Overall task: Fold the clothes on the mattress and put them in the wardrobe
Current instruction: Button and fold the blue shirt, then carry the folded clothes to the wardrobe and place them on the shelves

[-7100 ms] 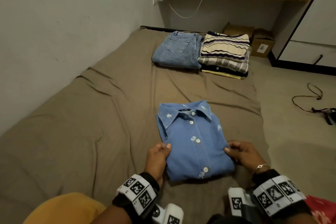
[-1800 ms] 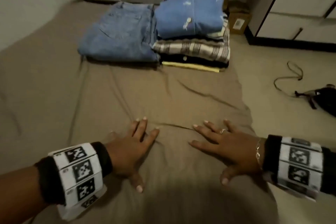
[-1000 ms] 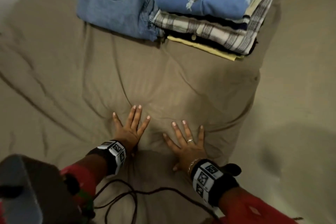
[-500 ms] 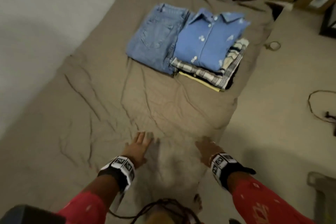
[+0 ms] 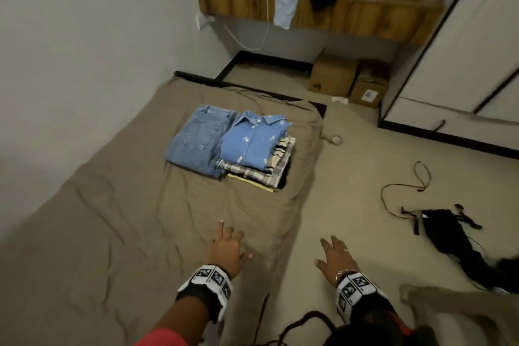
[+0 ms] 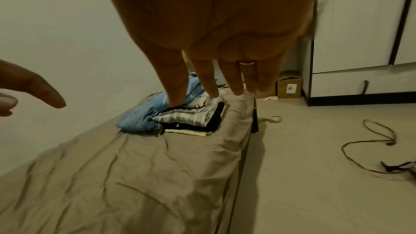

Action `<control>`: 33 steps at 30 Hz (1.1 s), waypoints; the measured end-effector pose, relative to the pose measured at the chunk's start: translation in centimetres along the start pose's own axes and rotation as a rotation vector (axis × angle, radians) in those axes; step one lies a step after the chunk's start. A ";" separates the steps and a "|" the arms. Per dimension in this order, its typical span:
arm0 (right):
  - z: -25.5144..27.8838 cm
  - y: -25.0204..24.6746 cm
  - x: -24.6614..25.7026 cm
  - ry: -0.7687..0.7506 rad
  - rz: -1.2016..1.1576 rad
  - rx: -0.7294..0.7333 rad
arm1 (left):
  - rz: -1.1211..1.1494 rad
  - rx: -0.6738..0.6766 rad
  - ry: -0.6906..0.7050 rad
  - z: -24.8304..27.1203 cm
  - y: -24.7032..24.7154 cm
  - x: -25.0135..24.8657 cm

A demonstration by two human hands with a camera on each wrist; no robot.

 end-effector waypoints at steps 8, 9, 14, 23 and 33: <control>5.8 -3.3 -10.7 0.099 -0.118 -0.143 | -0.031 0.002 0.151 0.0 0.4 -13.7; 5.7 -3.7 -12.3 0.111 -0.139 -0.141 | -0.052 0.004 0.163 -0.7 0.1 -15.5; 4.4 -7.9 -19.9 0.156 -0.143 -0.137 | -0.130 -0.004 0.262 -5.0 -3.1 -25.6; 2.4 -23.5 -33.2 0.192 -0.212 -0.322 | -0.139 -0.052 0.439 -13.3 -13.9 -45.1; -3.0 -42.9 -43.5 0.208 -0.291 -0.511 | -0.172 -0.174 0.623 -24.7 -28.6 -61.0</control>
Point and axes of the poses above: each hand's wrist, its own z-axis away from the middle knuckle, its own y-axis out of the palm, x = y × z, the point moved 10 cm from there along -z, towards the middle knuckle, and after that the axes turned 15 degrees about x, right-handed, at the moved point
